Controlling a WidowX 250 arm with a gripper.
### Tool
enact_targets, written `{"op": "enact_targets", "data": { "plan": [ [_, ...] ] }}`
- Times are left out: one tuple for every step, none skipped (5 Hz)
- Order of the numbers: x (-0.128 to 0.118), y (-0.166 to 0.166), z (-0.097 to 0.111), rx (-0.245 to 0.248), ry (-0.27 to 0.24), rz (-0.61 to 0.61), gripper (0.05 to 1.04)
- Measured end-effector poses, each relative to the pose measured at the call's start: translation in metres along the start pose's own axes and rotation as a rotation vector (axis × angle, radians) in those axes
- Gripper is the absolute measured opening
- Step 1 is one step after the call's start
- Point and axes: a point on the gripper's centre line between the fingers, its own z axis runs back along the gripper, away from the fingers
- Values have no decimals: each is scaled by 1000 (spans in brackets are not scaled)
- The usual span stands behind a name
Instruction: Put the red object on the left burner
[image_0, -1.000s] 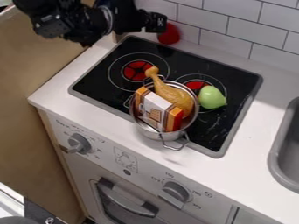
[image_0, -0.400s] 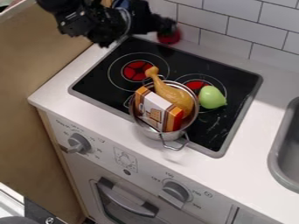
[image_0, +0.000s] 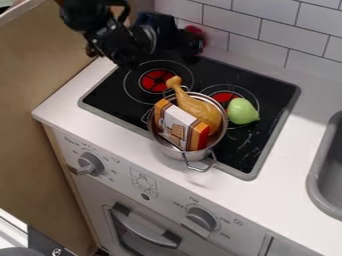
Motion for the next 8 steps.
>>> {"op": "enact_targets", "data": {
  "plan": [
    [-9, 1, -8, 22, -11, -12, 995],
    [-9, 3, -18, 15, -57, -50, 995],
    [-8, 4, -27, 3, -108, -65, 995],
    [-7, 7, -38, -5, -154, -101, 995],
    [-6, 7, -48, -13, -190, -106, 995],
    [-3, 6, -55, -9, -204, -97, 947],
    [-4, 5, -57, -10, -186, -79, 835],
    [-1, 3, -52, -14, -127, -46, 834]
  ]
}}
